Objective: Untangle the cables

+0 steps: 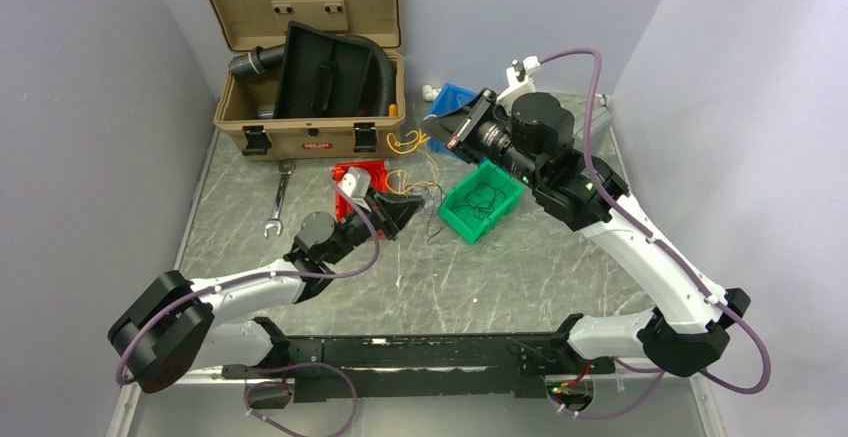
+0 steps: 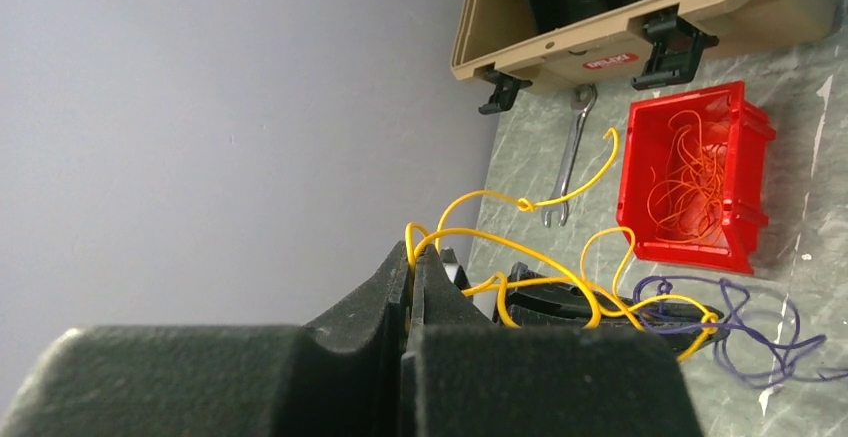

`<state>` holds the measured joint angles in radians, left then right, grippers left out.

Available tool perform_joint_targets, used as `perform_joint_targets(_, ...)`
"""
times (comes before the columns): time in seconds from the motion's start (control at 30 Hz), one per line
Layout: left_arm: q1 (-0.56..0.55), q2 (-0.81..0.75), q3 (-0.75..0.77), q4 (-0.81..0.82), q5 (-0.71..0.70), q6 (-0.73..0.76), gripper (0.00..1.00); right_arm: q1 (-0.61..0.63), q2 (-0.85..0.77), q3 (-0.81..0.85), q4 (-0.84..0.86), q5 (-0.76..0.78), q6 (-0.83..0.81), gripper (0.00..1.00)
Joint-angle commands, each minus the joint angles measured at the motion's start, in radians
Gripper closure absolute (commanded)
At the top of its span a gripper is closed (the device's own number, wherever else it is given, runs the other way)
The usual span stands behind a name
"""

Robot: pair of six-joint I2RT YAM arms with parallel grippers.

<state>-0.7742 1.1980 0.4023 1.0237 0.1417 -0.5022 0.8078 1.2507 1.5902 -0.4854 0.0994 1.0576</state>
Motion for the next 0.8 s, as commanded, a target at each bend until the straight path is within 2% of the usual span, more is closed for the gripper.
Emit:
perform_joint_targets(0.0,-0.004,0.015,0.076,-0.137,-0.008,0.001,0.97,-0.011,-0.021,0.094,0.0,0.11,-0.059,1.0)
perform_joint_targets(0.2,-0.002,-0.028,-0.084,-0.06,-0.069,-0.023,0.97,-0.068,-0.051,0.182,-0.022,0.383,-0.232,1.0)
perform_joint_targets(0.37,-0.002,-0.115,-0.102,-0.302,-0.165,-0.002,1.0,-0.095,-0.084,0.204,0.029,0.54,-0.369,1.0)
perform_joint_targets(0.6,-0.001,-0.234,-0.138,-0.487,-0.284,0.016,0.99,-0.115,-0.078,0.229,0.125,0.687,-0.546,1.0)
perform_joint_targets(0.7,0.0,-0.271,-0.135,-0.556,-0.288,0.018,0.97,-0.133,-0.037,0.273,0.127,0.708,-0.595,1.0)
perform_joint_targets(0.77,0.0,-0.289,-0.131,-0.598,-0.289,0.018,0.91,-0.144,-0.012,0.305,0.105,0.694,-0.605,1.0)
